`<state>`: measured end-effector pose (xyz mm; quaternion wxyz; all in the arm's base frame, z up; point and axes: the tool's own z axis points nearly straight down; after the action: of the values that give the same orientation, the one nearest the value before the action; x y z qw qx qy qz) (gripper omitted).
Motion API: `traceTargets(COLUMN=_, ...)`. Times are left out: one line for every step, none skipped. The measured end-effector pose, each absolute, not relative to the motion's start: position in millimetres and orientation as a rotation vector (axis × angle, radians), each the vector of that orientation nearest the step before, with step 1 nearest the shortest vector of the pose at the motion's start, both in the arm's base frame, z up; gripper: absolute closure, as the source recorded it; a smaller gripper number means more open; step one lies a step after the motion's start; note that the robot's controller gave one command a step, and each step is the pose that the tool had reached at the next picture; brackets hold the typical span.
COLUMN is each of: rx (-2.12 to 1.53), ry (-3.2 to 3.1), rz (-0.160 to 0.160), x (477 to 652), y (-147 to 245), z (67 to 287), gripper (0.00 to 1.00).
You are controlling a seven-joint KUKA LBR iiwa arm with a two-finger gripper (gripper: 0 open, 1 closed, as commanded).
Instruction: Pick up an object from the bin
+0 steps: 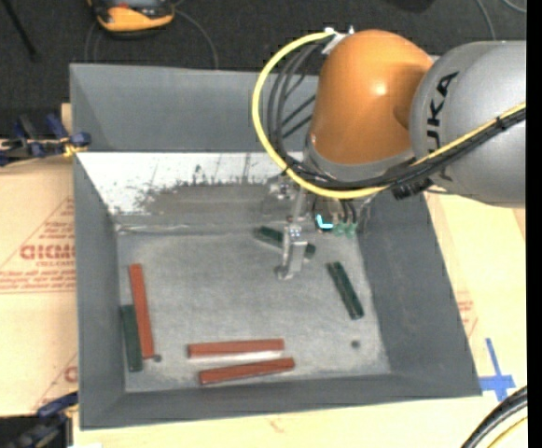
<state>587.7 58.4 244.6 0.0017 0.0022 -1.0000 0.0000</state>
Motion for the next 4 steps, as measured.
traceTargets(rx=0.005, ry=-3.146, rz=-0.002, x=589.0, y=58.3, z=249.4, gripper=0.0)
traceTargets(rx=0.016, ry=-3.158, rz=-0.003, x=622.2, y=73.7, z=209.8, gripper=0.0)
traceTargets(rx=-0.051, ry=-3.141, rz=-0.005, x=626.0, y=33.6, z=183.8, gripper=0.0)
traceTargets(rx=0.137, ry=-3.148, rz=0.003, x=622.0, y=20.0, z=134.6, gripper=0.0)
